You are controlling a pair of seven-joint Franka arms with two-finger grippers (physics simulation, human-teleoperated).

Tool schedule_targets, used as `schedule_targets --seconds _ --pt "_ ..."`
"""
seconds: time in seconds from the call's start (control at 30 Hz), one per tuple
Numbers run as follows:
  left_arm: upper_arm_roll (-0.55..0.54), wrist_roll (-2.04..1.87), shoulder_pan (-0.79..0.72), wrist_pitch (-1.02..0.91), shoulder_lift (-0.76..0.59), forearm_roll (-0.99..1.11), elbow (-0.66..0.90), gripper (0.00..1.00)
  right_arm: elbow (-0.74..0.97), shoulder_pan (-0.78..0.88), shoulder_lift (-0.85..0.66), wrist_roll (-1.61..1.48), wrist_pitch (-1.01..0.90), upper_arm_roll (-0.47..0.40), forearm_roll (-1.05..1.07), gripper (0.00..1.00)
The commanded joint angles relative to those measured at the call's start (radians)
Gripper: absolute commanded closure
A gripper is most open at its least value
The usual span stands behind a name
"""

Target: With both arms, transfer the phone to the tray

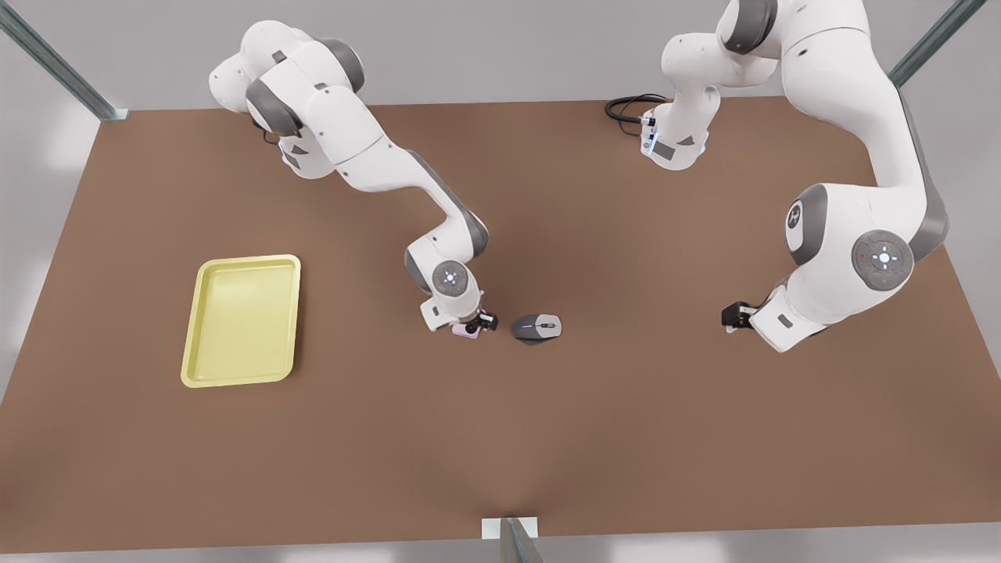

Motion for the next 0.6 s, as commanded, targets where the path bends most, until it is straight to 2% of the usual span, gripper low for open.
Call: schedule_targets --seconds 0.0,0.03,0.13,0.3,0.4,0.57 --pt "0.0 -0.024 0.0 -0.001 0.0 0.001 0.001 0.0 -0.001 0.0 -0.001 -0.025 0.02 0.0 0.001 0.0" --pt "0.0 -0.024 0.0 -0.001 0.0 0.0 0.001 0.0 -0.001 0.0 0.0 -0.049 0.015 0.0 0.002 0.09" --pt "0.0 -0.035 -0.002 0.001 0.0 0.0 0.001 0.0 0.001 0.0 0.002 -0.054 0.015 0.0 0.002 0.24" --pt "0.0 -0.049 -0.005 0.001 0.002 0.0 0.001 0.0 0.001 -0.002 -0.012 -0.056 0.007 0.0 0.002 0.23" --pt "0.0 -0.051 -0.005 -0.001 0.002 0.0 0.001 0.0 -0.012 -0.034 -0.076 -0.128 -0.077 -0.006 0.004 0.23" --pt "-0.009 -0.08 -0.006 -0.002 0.0 0.0 0.001 0.0 -0.291 -0.202 -0.302 -0.413 -0.094 -0.011 0.004 0.21"
